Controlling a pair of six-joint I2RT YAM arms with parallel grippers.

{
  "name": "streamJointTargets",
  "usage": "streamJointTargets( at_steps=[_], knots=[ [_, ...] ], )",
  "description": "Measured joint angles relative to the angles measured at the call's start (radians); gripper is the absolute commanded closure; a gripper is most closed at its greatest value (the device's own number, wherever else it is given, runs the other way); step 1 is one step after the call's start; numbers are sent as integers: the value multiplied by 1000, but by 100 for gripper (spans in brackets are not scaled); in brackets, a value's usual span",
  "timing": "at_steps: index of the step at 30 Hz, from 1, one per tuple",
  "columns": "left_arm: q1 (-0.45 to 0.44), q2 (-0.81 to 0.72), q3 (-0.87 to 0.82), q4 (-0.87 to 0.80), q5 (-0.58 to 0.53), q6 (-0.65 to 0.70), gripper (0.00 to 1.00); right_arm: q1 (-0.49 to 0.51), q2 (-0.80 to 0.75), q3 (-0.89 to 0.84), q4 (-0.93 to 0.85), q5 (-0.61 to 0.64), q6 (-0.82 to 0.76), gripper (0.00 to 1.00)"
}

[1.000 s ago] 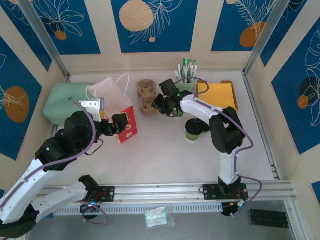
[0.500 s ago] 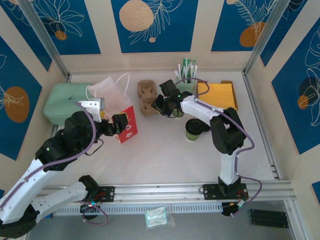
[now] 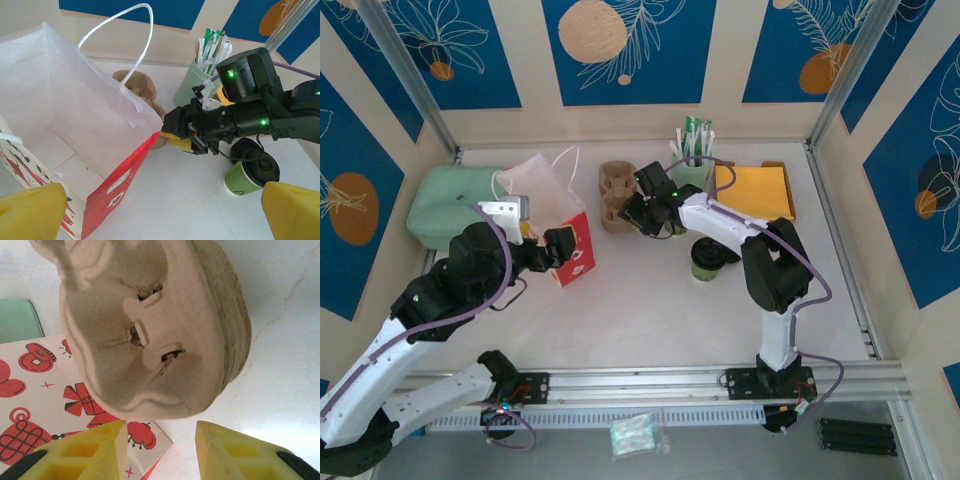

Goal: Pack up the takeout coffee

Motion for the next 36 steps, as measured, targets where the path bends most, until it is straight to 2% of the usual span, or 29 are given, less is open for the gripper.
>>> streamJointTargets(
  at_steps=[8,17,28,36],
  knots=[
    [0,0,0,0,0,0,1,8,-6,0,-33,15,0,55],
    [0,-1,-2,0,0,0,1,-17,10,5,-51,18,0,58],
    [0,-1,-2,0,0,0,1,-35,47,30,-53,14,-3,72],
    [0,-1,-2,0,0,0,1,-35,46,31,-53,13,-15,79]
  ],
)
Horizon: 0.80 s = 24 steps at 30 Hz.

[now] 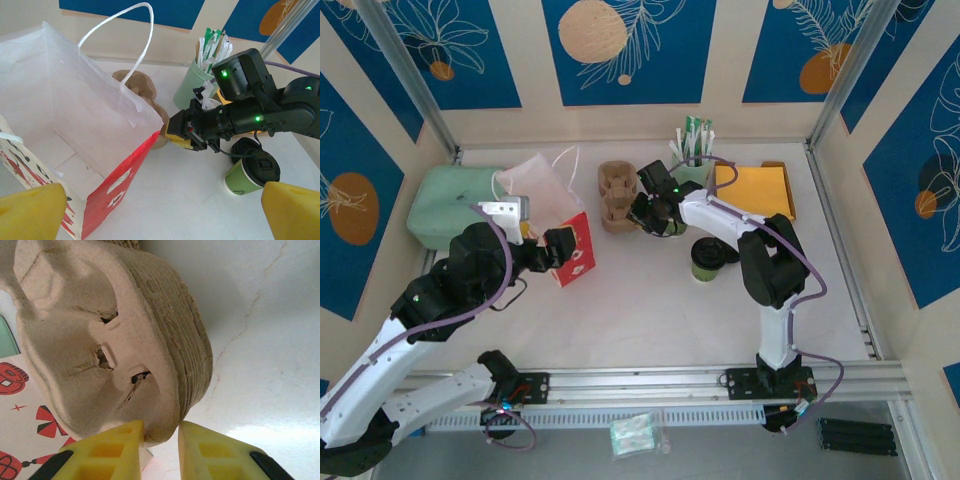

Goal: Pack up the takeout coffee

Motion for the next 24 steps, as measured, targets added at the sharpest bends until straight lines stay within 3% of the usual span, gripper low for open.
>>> streamJointTargets(
  at_steps=[4,9,24],
  knots=[
    [0,0,0,0,0,0,1,0,-1,0,-1,0,-3,83],
    [0,0,0,0,0,0,1,0,-9,0,0,-2,-16,96],
    [0,10,0,0,8,-1,0,-2,-71,2,-23,-12,-46,100]
  ],
)
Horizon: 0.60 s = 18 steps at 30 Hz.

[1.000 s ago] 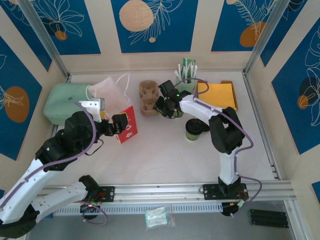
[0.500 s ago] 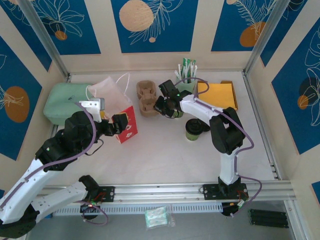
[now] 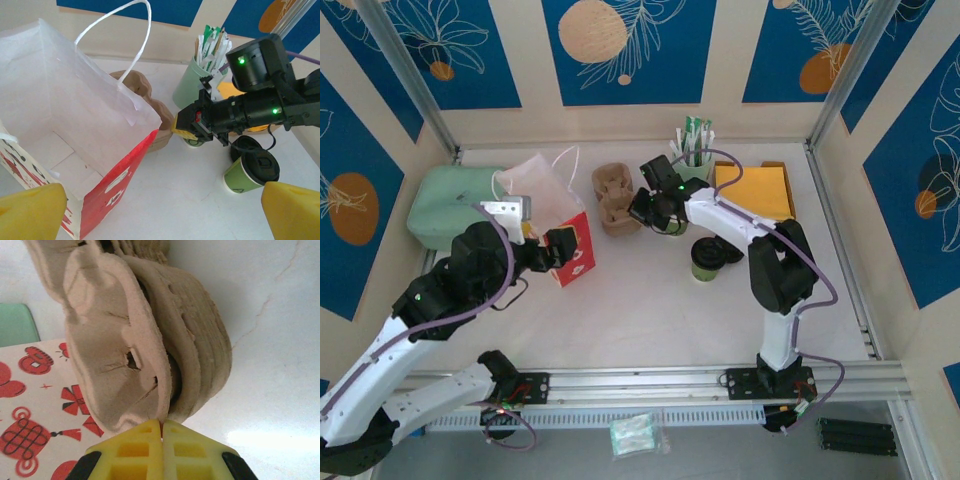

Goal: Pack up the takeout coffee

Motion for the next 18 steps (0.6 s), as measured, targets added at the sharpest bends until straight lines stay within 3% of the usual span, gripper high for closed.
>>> streamJointTargets(
  at_steps=[18],
  knots=[
    [0,12,0,0,4,-3,1,-48,-35,-1,111,-124,-15,100]
  ],
)
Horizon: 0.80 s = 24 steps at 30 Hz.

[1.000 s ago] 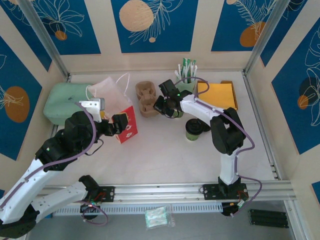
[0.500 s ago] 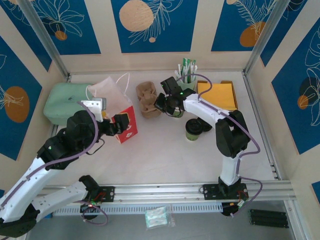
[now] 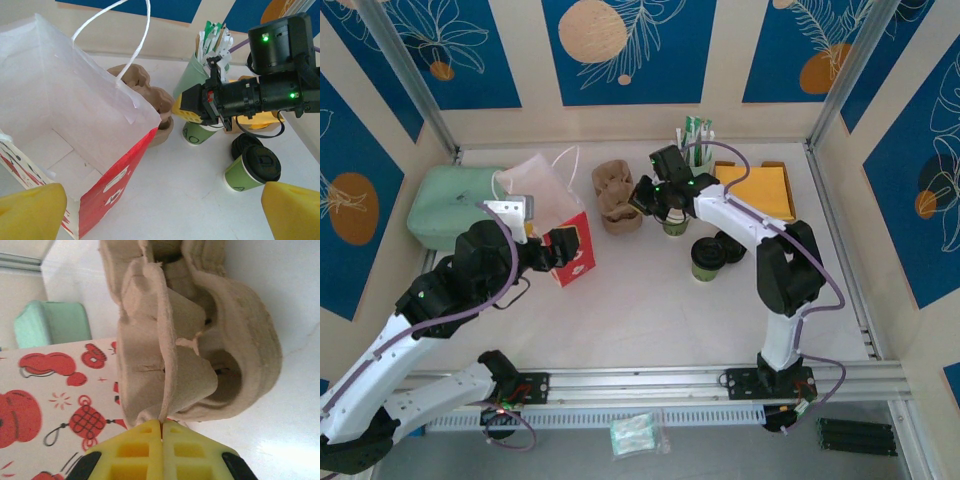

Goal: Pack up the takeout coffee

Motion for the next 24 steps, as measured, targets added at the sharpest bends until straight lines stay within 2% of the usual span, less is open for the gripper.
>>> streamJointTargets(
  at_steps=[11,24],
  knots=[
    [0,3,0,0,0,0,1,-12,-40,0,75,-53,-15,100],
    [0,16,0,0,0,0,1,-13,-87,0,76,-95,-56,100]
  ],
)
